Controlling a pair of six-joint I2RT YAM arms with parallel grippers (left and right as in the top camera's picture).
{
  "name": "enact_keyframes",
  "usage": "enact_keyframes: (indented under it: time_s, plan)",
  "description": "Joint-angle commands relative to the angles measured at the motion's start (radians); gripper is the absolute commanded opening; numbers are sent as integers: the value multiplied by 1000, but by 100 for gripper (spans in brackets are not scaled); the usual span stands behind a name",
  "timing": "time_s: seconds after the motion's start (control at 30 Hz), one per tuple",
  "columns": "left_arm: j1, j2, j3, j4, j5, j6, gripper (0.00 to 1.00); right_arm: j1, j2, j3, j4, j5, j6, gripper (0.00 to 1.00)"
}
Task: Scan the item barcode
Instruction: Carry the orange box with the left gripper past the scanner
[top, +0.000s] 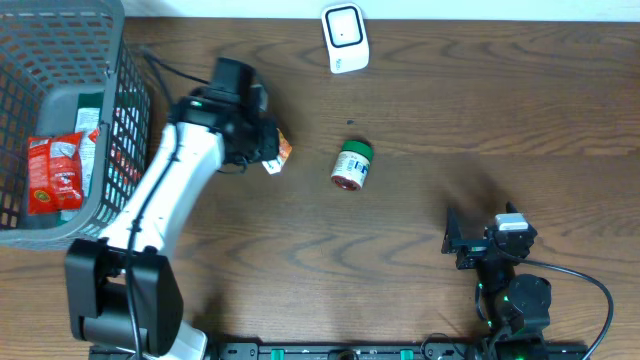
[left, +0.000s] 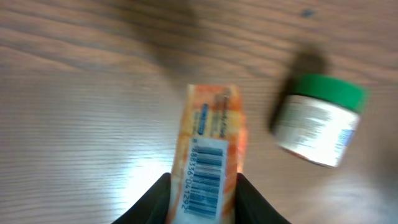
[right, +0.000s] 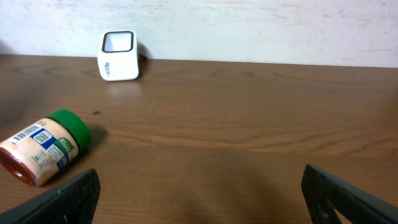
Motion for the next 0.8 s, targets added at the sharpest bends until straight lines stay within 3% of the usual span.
enact_keyframes:
  time_s: [0.0,0.13,0.33,0.57,0.77]
  plan:
    - [107,-13,44,3,309,-4,31,-5,-2,-1,-3,9,13,99]
    - [193,-13,44,4,424,2,31,-5,-2,-1,-3,9,13,99]
    - [212,-13,44,9,403,64,30,-5,-2,-1,-3,9,13,99]
    - [91,-13,44,62,67,70,28,-5,-2,-1,-3,9,13,99]
    - [-92,-13,43,158,-240,81,24,-5,-2,-1,-3,9,13,99]
